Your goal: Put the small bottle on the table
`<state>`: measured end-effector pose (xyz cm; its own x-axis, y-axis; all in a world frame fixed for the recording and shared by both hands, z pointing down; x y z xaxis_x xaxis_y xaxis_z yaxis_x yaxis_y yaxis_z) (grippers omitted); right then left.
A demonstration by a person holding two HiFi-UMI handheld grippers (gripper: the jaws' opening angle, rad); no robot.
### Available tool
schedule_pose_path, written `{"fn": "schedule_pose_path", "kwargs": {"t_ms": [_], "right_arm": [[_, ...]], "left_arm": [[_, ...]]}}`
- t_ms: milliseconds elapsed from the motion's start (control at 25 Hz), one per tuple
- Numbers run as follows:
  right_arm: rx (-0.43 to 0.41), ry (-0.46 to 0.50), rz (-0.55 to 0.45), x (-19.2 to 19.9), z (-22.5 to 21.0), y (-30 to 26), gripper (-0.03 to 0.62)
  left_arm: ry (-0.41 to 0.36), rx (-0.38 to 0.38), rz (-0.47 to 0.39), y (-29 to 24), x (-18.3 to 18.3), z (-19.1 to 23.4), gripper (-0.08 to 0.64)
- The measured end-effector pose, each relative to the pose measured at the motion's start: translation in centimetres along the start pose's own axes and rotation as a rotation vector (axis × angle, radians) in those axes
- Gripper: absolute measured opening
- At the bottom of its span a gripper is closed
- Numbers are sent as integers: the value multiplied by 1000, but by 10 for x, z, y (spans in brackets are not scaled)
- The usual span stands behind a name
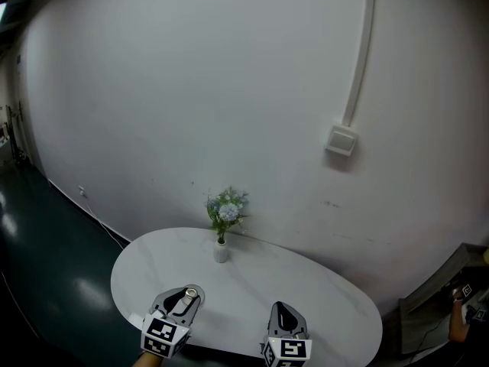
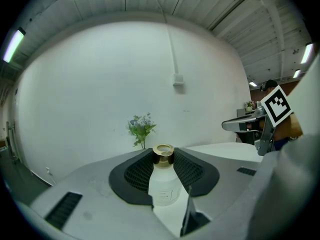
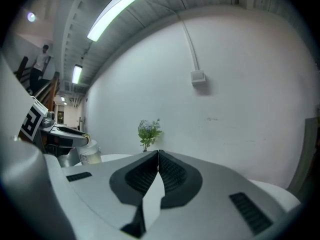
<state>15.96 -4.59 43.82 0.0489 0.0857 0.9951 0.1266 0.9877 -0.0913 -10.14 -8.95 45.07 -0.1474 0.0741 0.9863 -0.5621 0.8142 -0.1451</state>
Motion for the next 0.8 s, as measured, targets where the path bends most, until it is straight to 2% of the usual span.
{"fn": "schedule_pose_path", "kwargs": {"t_ms": [360, 800], "right_arm": [[-55, -25, 12, -1, -45, -32, 63], [-66, -30, 22, 0, -41, -53, 63]], "left_arm": [[-7, -45, 30, -44, -16, -15, 129], [-15, -24, 16, -63, -20, -6, 129]]}}
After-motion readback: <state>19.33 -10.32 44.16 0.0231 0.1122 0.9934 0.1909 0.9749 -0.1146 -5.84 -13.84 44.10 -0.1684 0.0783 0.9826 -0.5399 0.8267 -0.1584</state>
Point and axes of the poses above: the fingertips, and each gripper's own axes: y backward along the fingers, z to its left, x out of its underside, the point moved 7 cm from there along y, backward along the fingers, and after that the axes turned 5 degrees about -z, right-handed, at the moved point
